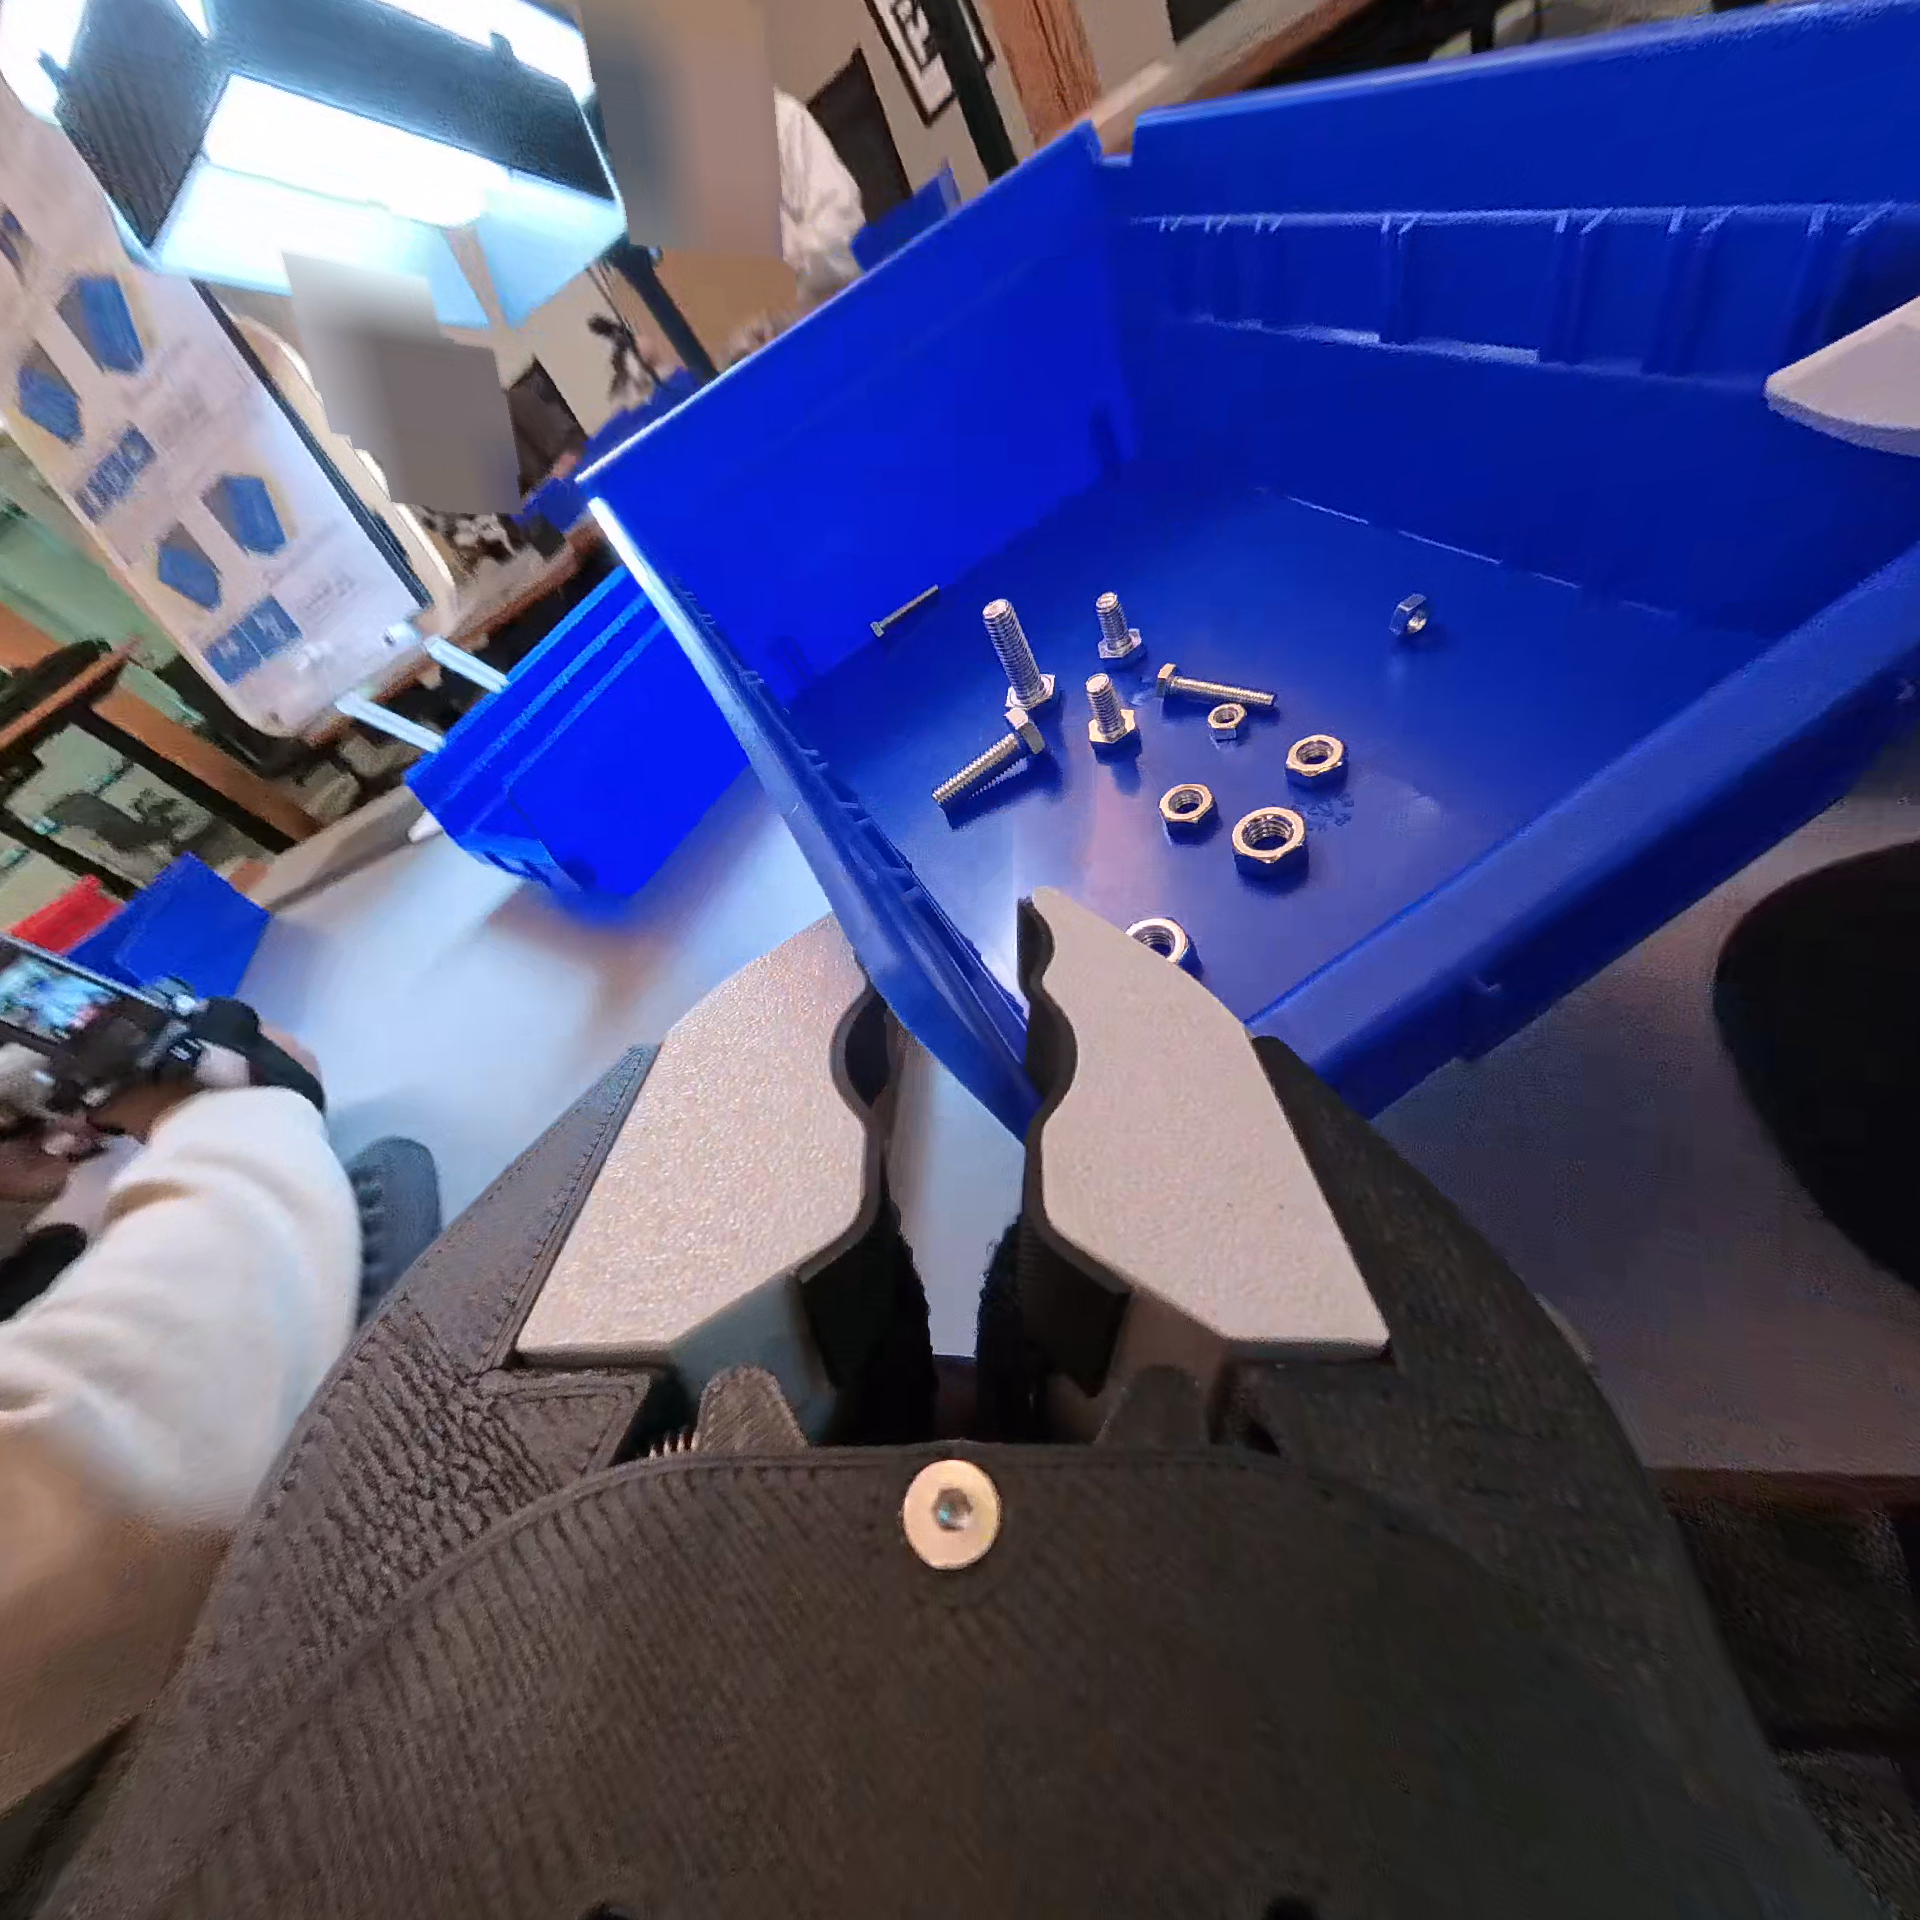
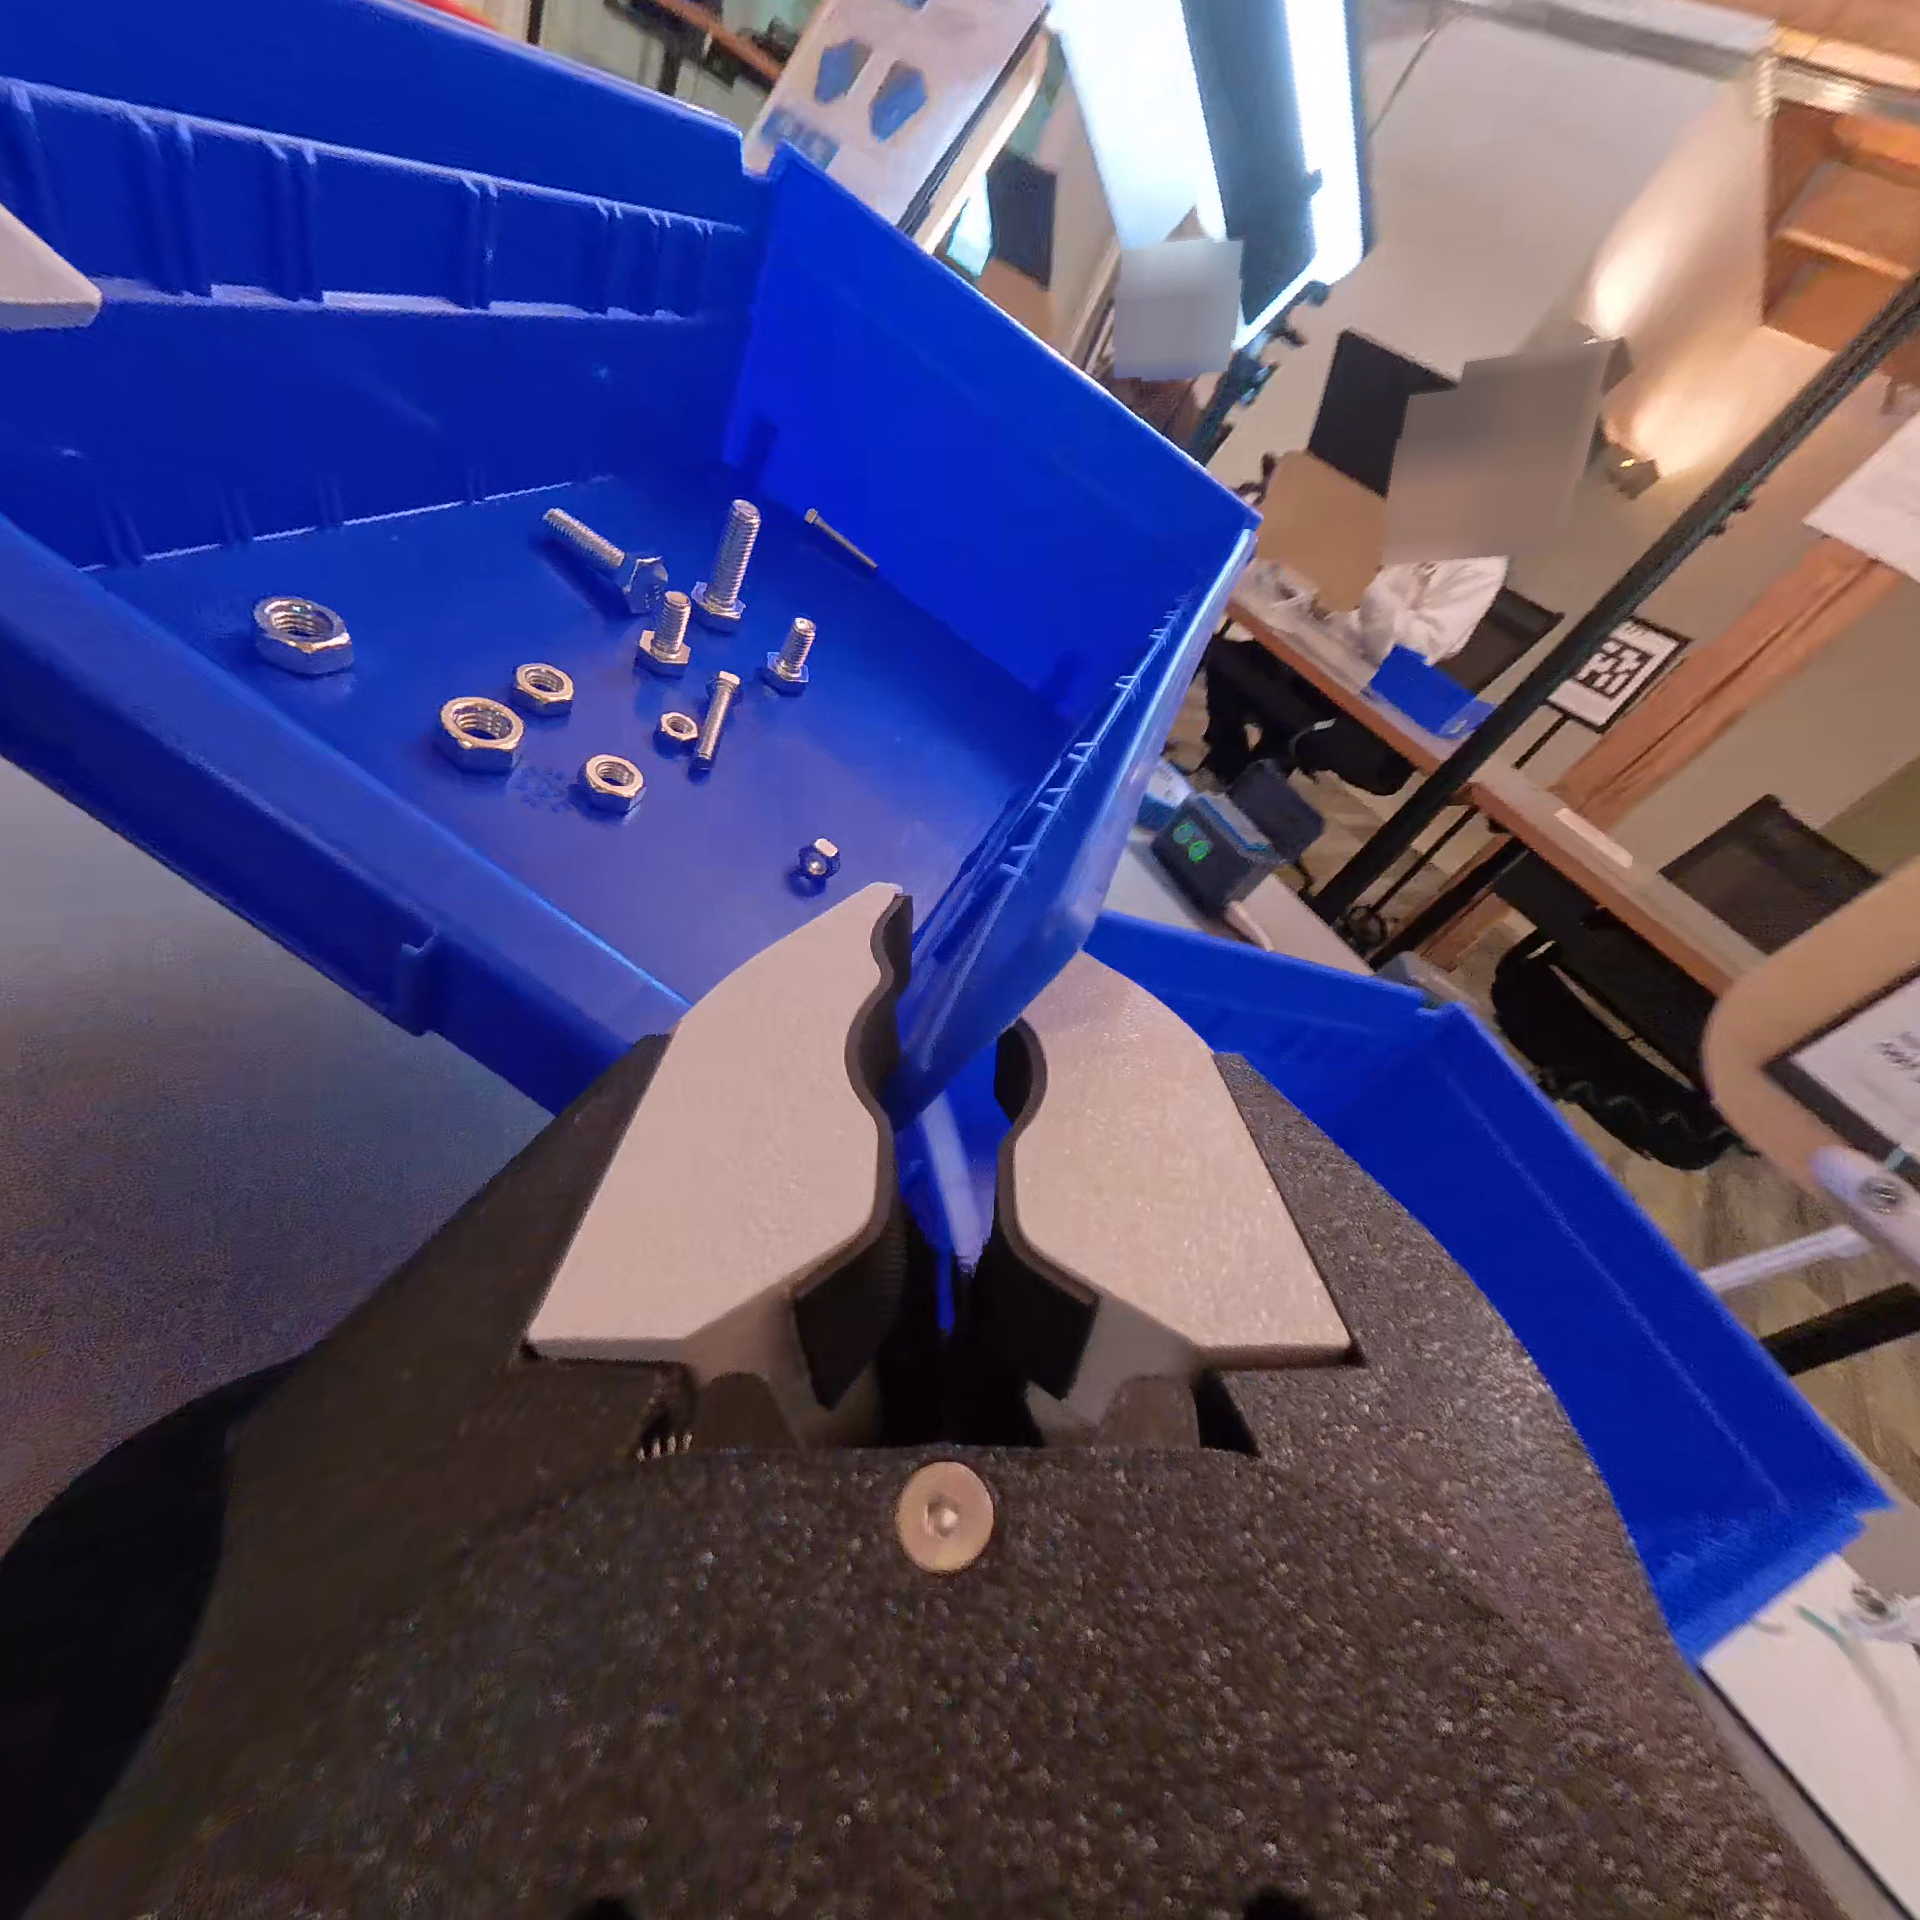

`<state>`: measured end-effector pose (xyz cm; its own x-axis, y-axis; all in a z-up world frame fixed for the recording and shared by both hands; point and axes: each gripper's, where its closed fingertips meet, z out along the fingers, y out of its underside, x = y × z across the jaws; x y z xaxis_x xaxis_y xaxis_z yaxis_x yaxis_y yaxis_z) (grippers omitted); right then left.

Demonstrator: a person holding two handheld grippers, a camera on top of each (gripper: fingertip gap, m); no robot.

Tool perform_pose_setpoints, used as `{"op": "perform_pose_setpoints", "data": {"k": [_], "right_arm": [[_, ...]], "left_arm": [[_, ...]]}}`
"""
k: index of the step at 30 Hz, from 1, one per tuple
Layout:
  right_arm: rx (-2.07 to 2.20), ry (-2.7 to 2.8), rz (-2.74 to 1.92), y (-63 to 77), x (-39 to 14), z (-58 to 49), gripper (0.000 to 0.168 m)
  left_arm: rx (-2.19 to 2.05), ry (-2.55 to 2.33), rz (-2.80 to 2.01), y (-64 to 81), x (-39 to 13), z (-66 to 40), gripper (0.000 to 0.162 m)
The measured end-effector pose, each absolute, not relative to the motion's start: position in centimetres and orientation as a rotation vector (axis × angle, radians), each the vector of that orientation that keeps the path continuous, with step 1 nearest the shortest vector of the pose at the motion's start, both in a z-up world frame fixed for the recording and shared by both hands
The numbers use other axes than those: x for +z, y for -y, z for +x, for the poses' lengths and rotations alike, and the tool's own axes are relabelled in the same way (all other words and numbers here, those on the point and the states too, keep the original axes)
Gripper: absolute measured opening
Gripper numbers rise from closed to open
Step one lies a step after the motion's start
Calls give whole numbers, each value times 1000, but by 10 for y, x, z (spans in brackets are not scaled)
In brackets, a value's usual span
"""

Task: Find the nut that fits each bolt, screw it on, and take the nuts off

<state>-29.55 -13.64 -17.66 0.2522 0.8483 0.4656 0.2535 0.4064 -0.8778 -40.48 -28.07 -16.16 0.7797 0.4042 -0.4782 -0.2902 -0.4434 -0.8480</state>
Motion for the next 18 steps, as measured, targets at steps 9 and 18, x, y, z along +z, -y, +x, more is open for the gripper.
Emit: {"op": "perform_pose_setpoints", "data": {"k": [9,18], "right_arm": [[471,1435,-1209,133,-243,-312,17],[447,1462,-1248,133,-252,-301,20]], "left_arm": [[755,108,-1961,276,-228,-428,21],[663,103,-1987,268,-251,-427,21]]}}
